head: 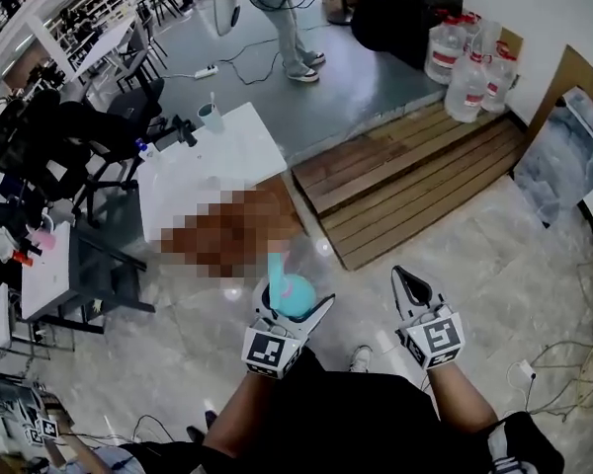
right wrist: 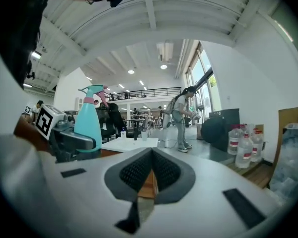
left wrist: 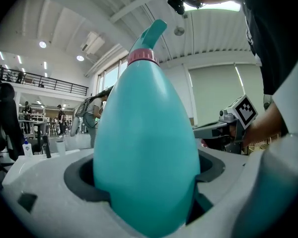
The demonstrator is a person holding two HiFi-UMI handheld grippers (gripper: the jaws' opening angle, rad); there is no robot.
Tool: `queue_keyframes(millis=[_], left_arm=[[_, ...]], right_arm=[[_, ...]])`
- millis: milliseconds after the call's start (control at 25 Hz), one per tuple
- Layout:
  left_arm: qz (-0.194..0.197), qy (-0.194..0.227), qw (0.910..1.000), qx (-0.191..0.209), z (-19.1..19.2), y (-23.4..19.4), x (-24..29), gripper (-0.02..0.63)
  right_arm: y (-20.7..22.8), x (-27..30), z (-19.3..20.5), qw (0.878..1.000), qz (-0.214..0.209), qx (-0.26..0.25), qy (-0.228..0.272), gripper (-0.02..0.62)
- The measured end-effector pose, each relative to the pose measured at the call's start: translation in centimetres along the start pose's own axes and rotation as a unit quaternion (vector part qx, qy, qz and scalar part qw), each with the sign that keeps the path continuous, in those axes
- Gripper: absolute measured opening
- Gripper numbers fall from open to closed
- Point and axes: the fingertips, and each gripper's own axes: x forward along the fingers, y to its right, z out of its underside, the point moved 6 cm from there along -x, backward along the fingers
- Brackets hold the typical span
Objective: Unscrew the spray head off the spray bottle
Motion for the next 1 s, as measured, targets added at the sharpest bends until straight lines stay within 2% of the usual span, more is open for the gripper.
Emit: queue_keyframes(millis=[320,680,880,1000], left_arm=[[-0.025,-0.001,0.9996,-0.015,1.9,-5.4,1.3,0.483],[-0.039,-0.008,0.9989,-0.023,3.1,-16.2,2.9,0.483],[-0.049,-0.022,0.9982,-0.025,3.4,-22.4,3.0,0.482],[-0.051,-0.014,0.9983,-0.027,3.5,-25.9,2.9,0.483]], right_arm=[[-1.1,7.3,-0.5,0.999,-0.048,-0.014,-0.015,0.005],[-3.6,19.3,-3.5,0.996,-0.081,-0.026,-0.005,0.005],[-5.5,25.1,-4.6,0.996,-0.084,-0.023,-0.024,0.005],[-6.7,28.6,-5.3,0.996,-0.084,-0.022,-0.021,0.005]])
